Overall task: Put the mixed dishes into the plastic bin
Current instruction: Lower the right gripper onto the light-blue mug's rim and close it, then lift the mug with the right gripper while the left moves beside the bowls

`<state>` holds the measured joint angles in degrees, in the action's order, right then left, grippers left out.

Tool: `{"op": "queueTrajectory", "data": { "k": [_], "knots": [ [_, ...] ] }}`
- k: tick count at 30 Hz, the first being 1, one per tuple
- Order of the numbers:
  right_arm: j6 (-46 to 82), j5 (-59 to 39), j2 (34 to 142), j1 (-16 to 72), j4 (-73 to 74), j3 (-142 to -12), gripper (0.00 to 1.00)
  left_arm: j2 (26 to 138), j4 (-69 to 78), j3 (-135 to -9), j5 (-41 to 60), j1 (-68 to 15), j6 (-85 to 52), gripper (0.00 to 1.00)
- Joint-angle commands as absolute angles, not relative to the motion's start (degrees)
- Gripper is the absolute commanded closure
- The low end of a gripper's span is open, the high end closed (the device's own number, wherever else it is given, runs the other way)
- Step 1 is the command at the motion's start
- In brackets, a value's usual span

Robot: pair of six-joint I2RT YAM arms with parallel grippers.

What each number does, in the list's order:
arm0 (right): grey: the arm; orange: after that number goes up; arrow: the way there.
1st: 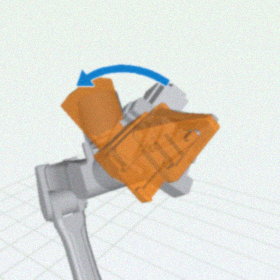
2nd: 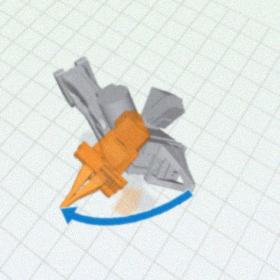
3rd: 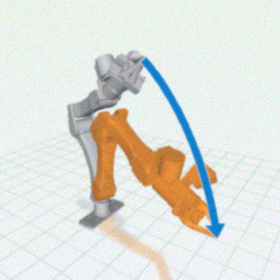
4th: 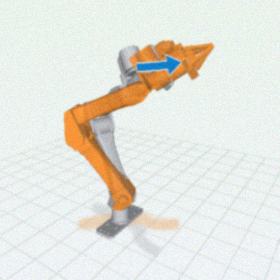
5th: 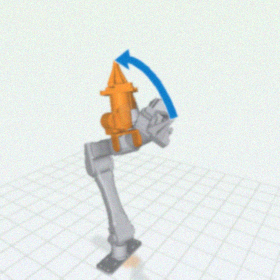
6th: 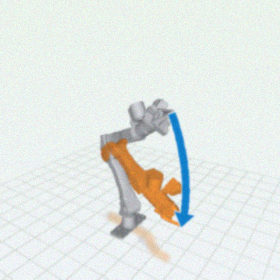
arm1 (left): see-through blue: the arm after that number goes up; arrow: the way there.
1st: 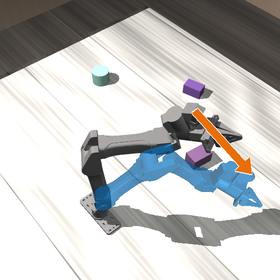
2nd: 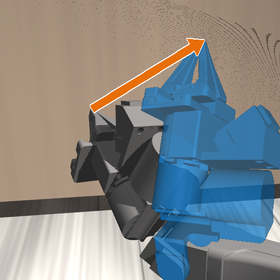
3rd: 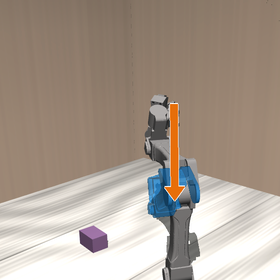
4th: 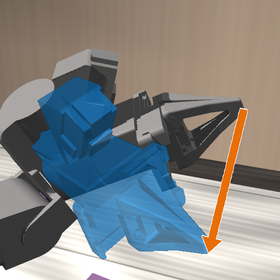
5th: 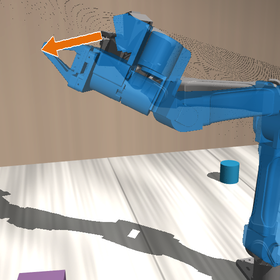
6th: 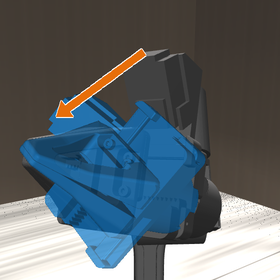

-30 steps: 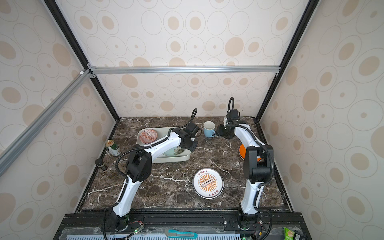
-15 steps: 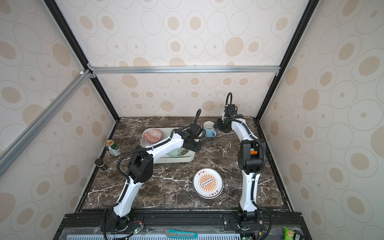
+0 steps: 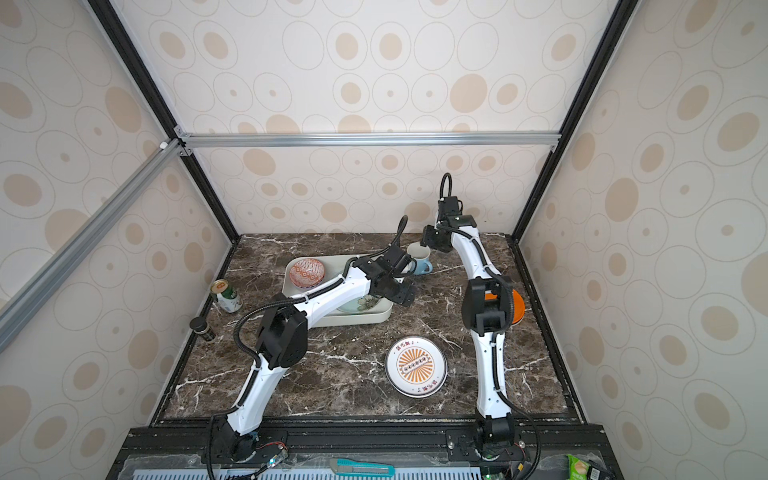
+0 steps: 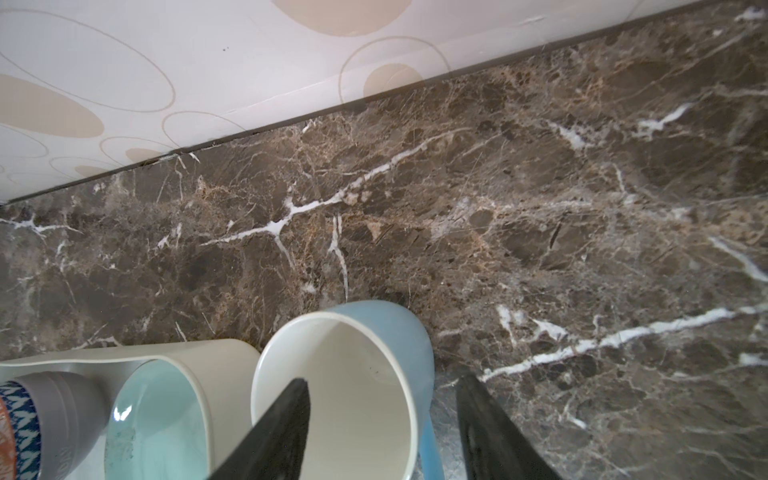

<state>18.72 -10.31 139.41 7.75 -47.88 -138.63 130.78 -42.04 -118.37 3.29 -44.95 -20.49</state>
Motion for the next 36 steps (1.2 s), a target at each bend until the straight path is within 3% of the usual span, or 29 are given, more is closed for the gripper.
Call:
{"op": "queueTrajectory", "data": {
  "k": [1, 29, 36],
  "knots": [
    [16.64, -7.14, 143.13, 8.96, -56.26, -145.66, 0.4, 124.78, -40.93, -116.95, 0.93, -44.58, -18.86, 0.01],
    [14.85, -5.8, 149.36, 10.37, -60.64, -150.29, 0.56, 102.78, -29.55, -91.79, -0.04, -35.29, -20.39, 0.01],
    [15.13, -6.78, 150.66, 10.77, -61.24, -151.27, 0.67, 95.61, -29.74, -85.61, -2.34, -31.5, -20.06, 0.01]
  ]
}}
